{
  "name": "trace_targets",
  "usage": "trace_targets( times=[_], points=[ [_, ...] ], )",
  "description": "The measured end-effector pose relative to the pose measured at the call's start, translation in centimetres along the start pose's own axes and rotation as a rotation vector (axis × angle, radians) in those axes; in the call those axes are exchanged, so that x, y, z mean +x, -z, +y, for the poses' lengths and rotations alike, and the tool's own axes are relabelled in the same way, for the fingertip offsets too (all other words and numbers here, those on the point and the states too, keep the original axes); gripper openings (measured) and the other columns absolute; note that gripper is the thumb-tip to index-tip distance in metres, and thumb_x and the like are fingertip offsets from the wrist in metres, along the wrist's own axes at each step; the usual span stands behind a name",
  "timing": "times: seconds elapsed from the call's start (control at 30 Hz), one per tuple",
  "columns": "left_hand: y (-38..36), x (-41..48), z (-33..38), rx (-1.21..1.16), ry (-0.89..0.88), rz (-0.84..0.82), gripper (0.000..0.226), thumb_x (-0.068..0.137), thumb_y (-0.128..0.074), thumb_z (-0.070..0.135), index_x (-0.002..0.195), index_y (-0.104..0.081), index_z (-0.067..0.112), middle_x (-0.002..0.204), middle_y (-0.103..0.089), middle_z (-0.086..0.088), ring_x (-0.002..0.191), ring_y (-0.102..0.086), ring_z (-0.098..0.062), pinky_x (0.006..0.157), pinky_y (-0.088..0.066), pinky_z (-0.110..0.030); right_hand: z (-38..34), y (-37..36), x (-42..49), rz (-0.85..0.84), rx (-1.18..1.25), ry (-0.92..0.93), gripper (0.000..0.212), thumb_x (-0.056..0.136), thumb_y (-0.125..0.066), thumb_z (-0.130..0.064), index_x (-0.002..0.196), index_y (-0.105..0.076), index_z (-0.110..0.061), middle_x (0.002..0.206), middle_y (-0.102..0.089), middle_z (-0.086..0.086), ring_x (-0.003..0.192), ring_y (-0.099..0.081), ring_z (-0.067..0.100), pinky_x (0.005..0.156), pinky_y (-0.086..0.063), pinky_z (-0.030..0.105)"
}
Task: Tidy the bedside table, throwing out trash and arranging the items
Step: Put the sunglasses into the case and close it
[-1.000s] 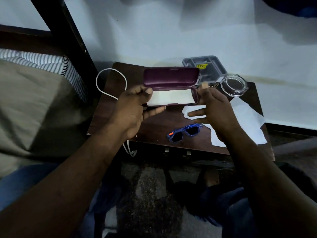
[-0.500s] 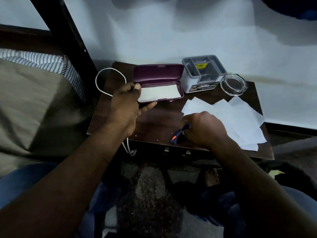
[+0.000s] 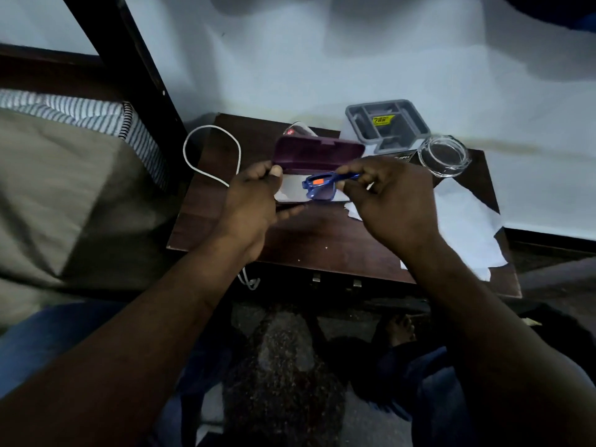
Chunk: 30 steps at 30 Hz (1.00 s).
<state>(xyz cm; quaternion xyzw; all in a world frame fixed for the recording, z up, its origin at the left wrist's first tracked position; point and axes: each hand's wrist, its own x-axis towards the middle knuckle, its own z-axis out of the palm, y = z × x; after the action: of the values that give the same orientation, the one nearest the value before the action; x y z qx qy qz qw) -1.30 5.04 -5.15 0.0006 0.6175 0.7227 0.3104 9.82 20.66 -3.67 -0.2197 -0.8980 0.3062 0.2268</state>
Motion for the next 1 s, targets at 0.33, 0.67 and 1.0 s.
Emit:
trace_targets(
  times=[0.33,0.67,1.0],
  points=[
    [-0.3,-0.4,0.0,-0.072,0.127,-0.062,0.033,0.110,-0.047,0.013,0.137,-0.053,-0.004,0.131,-0.066,-0.030,0.110,-0.070,-0.049,0.086,-0.063,-0.051,-0.7,-1.8,-0.4,-0.031,-0.247,0.015,0.022,0.086,-0.071,-0.034,0.105,-0.082,-0.034,0.096,-0.080,-0.002,0.090,-0.074,0.028,0.076,-0.059,0.040],
    [0.2,0.0,-0.1,-0.120,0.134,-0.067,0.012,0.108,-0.051,0.012,0.114,-0.060,0.008,0.101,-0.074,-0.018,0.081,-0.079,-0.032,0.071,-0.065,-0.046,-1.1,-1.8,-0.3,-0.072,-0.166,-0.001,0.021,0.088,-0.076,-0.034,0.108,-0.082,-0.035,0.097,-0.080,-0.006,0.092,-0.074,0.021,0.081,-0.059,0.040],
    [0.9,0.9,0.6,-0.129,0.055,0.022,0.025,0.109,-0.046,0.007,0.089,-0.060,0.012,0.070,-0.075,0.001,0.070,-0.078,-0.022,0.062,-0.064,-0.038,-0.1,1.0,0.9,0.339,0.207,-0.305,0.030,0.089,-0.067,-0.062,0.094,-0.071,-0.032,0.080,-0.072,-0.015,0.078,-0.071,0.003,0.083,-0.061,0.042]
  ],
)
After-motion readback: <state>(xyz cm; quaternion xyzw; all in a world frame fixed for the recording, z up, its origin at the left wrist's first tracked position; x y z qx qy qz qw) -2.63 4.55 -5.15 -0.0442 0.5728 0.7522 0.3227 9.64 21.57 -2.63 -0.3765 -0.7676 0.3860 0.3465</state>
